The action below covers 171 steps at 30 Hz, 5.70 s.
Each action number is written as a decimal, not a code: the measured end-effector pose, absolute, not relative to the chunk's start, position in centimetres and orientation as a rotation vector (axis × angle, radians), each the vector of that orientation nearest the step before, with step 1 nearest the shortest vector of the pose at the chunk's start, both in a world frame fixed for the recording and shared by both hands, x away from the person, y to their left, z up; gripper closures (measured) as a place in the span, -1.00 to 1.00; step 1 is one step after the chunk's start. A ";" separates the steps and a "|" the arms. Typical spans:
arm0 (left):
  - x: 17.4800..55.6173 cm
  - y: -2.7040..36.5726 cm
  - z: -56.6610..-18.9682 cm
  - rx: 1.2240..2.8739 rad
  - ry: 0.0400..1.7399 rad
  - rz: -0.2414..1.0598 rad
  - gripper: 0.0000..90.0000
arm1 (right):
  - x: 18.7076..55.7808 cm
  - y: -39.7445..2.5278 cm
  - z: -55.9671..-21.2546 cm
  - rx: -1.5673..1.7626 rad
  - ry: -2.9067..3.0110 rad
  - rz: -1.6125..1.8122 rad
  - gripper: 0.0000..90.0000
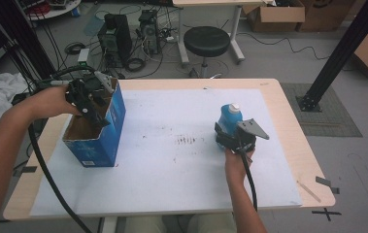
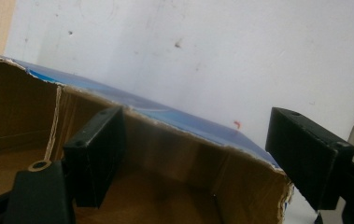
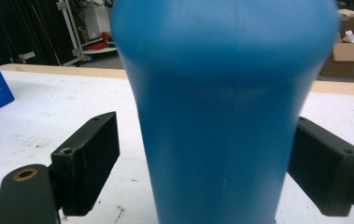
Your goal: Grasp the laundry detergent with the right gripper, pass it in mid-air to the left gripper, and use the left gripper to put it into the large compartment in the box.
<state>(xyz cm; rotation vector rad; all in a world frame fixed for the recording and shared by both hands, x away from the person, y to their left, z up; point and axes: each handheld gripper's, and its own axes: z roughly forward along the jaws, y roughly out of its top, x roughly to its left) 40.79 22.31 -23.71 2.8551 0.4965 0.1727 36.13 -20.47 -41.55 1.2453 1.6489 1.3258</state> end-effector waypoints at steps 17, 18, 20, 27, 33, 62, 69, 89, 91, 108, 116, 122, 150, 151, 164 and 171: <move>40.8 22.4 -23.8 2.854 0.496 0.168 -0.53 | 36.3 -20.4 -41.7 1.237 1.644 1.323 -0.50; 40.8 22.5 -23.8 2.853 0.496 0.168 -0.53 | 36.3 -20.4 -41.7 1.237 1.642 1.327 -0.48; 40.8 22.5 -23.8 2.853 0.496 0.168 -0.53 | 36.3 -20.4 -41.7 1.237 1.640 1.327 -0.45; 40.9 22.5 -23.9 2.852 0.497 0.167 -0.53 | 36.3 -20.4 -41.7 1.236 1.640 1.330 -0.39; 40.9 22.5 -23.8 2.853 0.494 0.169 -0.53 | 36.3 -20.4 -41.7 1.228 1.643 1.333 -0.33; 40.7 22.3 -23.8 2.852 0.488 0.175 -0.52 | 36.3 -20.5 -41.7 1.232 1.624 1.318 -0.06; 40.4 21.8 -23.4 2.854 0.467 0.185 -0.52 | 36.1 -21.2 -41.2 1.207 1.691 1.339 -0.03; 39.0 17.5 -21.5 2.871 0.346 0.230 -0.53 | 34.6 -23.6 -36.5 0.855 2.086 1.569 -0.03; 38.9 17.1 -21.3 2.873 0.335 0.231 -0.53 | 34.6 -23.8 -36.3 0.826 2.118 1.584 -0.03; 37.9 14.4 -21.2 2.879 0.293 0.215 -0.52 | 35.2 -25.1 -35.0 0.576 2.310 1.705 -0.03; 36.9 13.0 -21.2 2.862 0.303 0.217 -0.52 | 35.5 -25.3 -34.6 0.446 2.383 1.737 -0.03; 36.0 11.6 -21.4 2.876 0.285 0.208 -0.52 | 35.2 -24.9 -34.3 0.332 2.442 1.761 -0.02; 34.2 5.4 -20.7 2.908 0.182 0.104 -0.53 | 34.7 -21.2 -35.7 0.050 2.577 1.745 -0.02; 34.2 5.1 -20.8 2.908 0.179 0.092 -0.53 | 34.8 -21.0 -35.8 0.045 2.581 1.745 -0.02; 34.1 3.6 -21.1 2.922 0.162 0.041 -0.54 | 35.2 -18.9 -36.2 0.013 2.602 1.746 -0.02; 34.2 2.8 -21.2 2.904 0.144 0.035 -0.54 | 35.3 -17.8 -36.4 0.002 2.606 1.762 -0.02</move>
